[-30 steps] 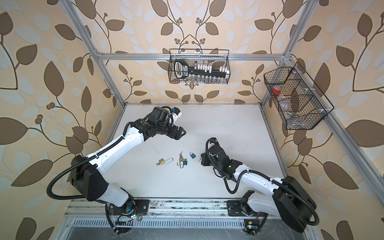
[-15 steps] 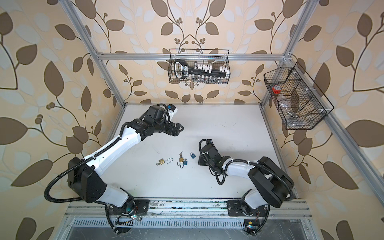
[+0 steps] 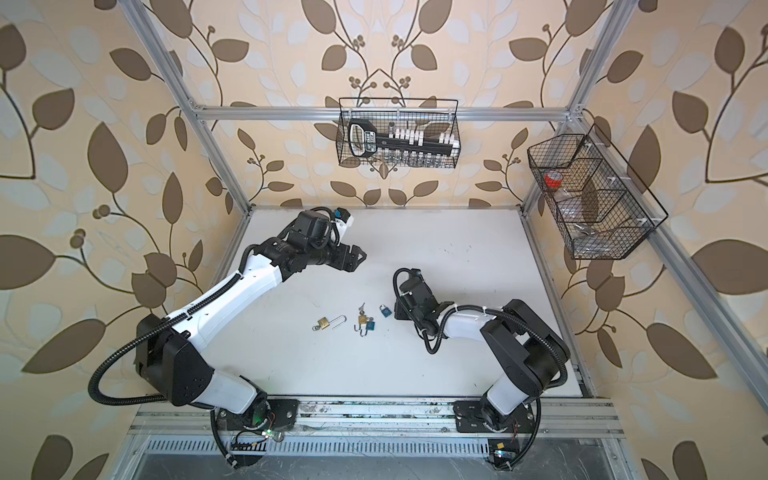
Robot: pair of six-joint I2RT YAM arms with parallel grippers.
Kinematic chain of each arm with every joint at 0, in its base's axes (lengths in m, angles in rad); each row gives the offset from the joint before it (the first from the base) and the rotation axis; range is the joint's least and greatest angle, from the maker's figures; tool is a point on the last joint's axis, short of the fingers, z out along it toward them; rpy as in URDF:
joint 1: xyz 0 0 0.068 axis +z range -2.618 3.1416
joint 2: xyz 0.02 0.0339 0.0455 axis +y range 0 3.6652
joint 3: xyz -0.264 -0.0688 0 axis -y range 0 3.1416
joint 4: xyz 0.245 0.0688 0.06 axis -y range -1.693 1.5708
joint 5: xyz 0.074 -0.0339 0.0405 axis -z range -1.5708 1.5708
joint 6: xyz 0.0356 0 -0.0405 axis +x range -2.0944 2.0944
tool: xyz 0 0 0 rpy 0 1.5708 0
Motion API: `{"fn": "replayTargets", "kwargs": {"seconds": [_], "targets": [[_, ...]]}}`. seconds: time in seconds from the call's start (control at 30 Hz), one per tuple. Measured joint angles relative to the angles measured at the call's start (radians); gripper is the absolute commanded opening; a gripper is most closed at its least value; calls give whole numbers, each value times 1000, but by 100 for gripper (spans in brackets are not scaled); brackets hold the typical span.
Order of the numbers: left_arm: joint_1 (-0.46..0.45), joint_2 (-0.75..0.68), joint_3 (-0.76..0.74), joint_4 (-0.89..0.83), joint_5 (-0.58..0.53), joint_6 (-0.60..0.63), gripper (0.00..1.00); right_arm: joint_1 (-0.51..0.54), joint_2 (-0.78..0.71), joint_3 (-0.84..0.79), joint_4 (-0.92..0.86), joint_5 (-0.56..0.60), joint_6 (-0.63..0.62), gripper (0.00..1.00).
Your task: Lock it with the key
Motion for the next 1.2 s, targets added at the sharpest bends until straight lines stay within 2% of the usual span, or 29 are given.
{"fn": "replayTargets", "kwargs": {"seconds": [0.07, 0.2, 0.37, 0.53, 0.93, 1.2], "targets": [[11, 0, 0, 2, 5, -9, 88, 0, -3, 2, -6, 2, -10, 30], [77, 0, -6, 26, 56, -53, 87, 6, -45, 2, -29, 19, -42, 30], [179, 0, -30, 77, 136, -126, 86, 50, -85, 24, -42, 22, -103, 21], [252, 0, -47, 97, 171, -171, 85, 115, -32, 96, -54, -16, -164, 9], [267, 0, -47, 109, 197, -188, 85, 172, 198, 273, -163, -82, -225, 7], [268, 0, -47, 108, 214, -188, 85, 177, 240, 315, -214, -106, -234, 8]]}}
